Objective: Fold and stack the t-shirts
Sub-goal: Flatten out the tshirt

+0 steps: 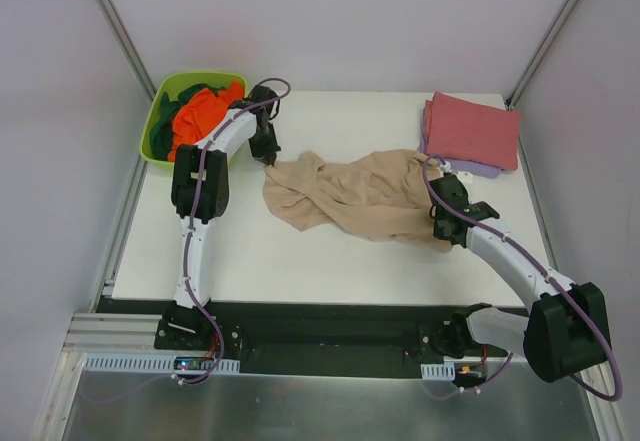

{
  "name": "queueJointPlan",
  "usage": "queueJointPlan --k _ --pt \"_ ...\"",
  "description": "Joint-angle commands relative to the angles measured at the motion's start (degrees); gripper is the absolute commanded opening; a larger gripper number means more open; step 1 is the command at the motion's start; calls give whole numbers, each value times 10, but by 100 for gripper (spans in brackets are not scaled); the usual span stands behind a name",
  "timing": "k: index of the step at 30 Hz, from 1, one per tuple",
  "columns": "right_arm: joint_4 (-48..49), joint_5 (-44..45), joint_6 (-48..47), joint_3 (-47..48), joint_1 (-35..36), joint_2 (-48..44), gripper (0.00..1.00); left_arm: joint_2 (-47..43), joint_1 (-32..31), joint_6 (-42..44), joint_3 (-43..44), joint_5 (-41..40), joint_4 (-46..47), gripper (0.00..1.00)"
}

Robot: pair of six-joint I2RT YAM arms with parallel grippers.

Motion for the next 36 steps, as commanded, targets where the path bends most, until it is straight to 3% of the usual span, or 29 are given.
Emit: queueJointPlan --k 1,15,24,28,36 --pt "5 -1 -3 5 -4 -3 0 -42 -5 20 -14 -13 -37 0" --pt "-80 103 -15 192 -5 -70 1 -315 -7 54 -27 -31 -33 0" --pt "-80 85 -137 381 -5 -155 0 -568 -7 69 -37 -29 32 0" --pt "-76 31 -182 488 -5 -179 0 -669 -7 77 -32 -13 81 0" --pt "-167 -131 -213 785 -5 -149 0 -748 -7 102 124 55 98 0"
